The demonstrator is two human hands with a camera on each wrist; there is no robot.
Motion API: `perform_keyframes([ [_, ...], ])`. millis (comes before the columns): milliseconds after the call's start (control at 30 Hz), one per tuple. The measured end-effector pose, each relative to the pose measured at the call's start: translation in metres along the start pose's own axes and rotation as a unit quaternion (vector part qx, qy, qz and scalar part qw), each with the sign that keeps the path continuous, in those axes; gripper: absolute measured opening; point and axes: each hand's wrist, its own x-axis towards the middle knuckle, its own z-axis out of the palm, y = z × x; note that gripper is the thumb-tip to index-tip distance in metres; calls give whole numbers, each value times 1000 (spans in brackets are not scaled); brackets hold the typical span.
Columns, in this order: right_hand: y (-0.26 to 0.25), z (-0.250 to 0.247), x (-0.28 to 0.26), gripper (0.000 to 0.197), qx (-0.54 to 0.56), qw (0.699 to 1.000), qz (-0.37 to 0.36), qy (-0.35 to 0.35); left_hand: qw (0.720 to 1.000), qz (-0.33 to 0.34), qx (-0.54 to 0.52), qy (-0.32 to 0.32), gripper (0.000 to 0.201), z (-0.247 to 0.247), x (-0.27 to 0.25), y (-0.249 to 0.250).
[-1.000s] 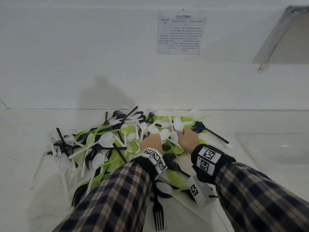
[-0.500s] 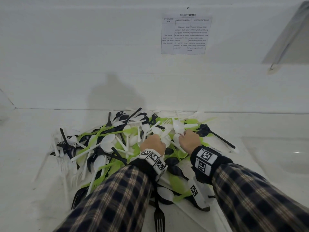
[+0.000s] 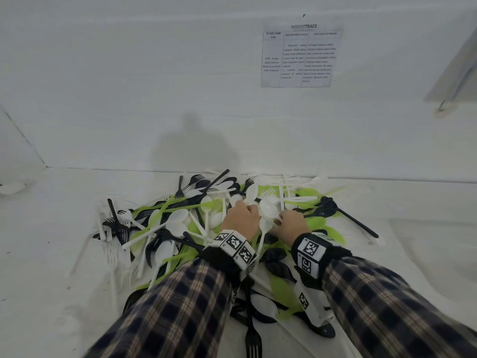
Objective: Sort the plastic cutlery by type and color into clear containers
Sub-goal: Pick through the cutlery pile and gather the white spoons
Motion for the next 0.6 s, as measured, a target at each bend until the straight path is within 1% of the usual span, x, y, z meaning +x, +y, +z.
perform_keyframes([
  [33,-1,1,0,38,-10,1000,-4,-5,1000,2,5,3,34,0,1,-1],
  [67,-2,0,-1,34,-18,1000,-6,-9,1000,6,4,8,34,0,1,-1],
  [133,-4,-3,-3,21,-30,999,-10,-12,1000,7,-8,15,34,-1,1,0],
  [200,-5,-6,-5,18,-14,1000,-6,-11,1000,2,-10,7,35,-3,0,0],
  [267,-6,-10,-8,17,22,1000,-4,5,1000,-10,-1,-9,34,-3,-1,1],
  [333,-7,-15,-10,17,68,997,4,30,999,-14,20,-31,27,1,-1,0],
  [367,-7,-18,-11,19,102,994,17,45,998,-13,45,-45,24,3,-1,1],
  [433,-5,-25,-11,26,181,980,37,73,992,-9,104,-75,26,8,-4,2],
  [467,-3,-28,-11,25,214,972,40,88,989,-1,122,-89,27,11,-5,2],
  [533,2,-34,-12,13,266,956,41,118,985,14,138,-106,20,16,-7,3],
  [600,9,-41,-13,7,282,948,44,138,982,10,156,-104,30,20,-11,3],
])
